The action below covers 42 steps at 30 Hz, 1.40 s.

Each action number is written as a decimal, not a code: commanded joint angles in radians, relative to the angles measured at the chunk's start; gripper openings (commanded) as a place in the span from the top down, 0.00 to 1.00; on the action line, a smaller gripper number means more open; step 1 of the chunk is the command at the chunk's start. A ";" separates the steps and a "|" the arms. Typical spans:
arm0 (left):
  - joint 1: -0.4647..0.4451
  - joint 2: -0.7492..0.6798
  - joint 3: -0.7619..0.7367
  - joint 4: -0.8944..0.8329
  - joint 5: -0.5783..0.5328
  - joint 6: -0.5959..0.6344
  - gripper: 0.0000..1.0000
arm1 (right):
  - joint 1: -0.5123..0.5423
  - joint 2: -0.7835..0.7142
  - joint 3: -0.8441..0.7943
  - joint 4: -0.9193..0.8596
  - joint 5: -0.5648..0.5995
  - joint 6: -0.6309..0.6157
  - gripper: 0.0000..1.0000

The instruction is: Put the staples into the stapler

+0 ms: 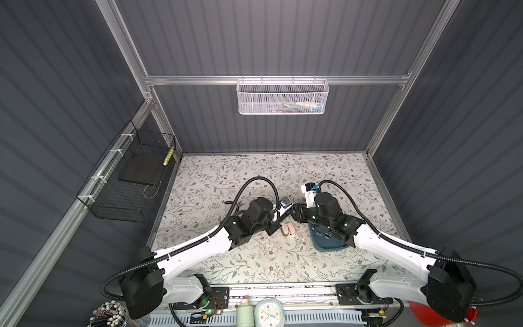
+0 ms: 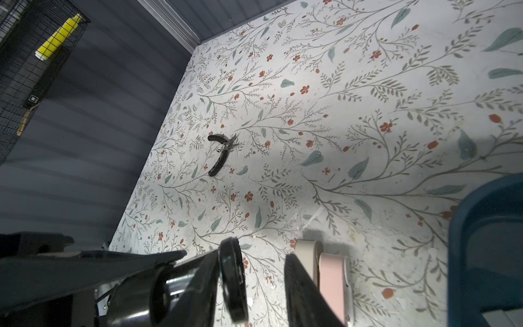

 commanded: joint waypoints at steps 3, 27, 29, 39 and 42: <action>0.002 -0.057 -0.007 0.104 -0.039 -0.002 1.00 | 0.026 0.012 0.000 0.040 -0.003 0.041 0.66; 0.002 -0.228 -0.147 0.250 0.014 0.022 1.00 | -0.020 -0.008 -0.032 -0.033 0.120 0.116 1.00; 0.001 -0.246 -0.166 0.270 0.000 0.025 1.00 | -0.034 -0.021 -0.032 -0.044 0.102 0.122 1.00; 0.003 -0.282 -0.205 0.313 0.066 0.043 1.00 | -0.079 -0.080 -0.043 -0.084 0.102 0.131 1.00; 0.002 -0.301 -0.208 0.311 0.127 0.055 1.00 | -0.092 -0.072 -0.047 -0.086 0.097 0.148 1.00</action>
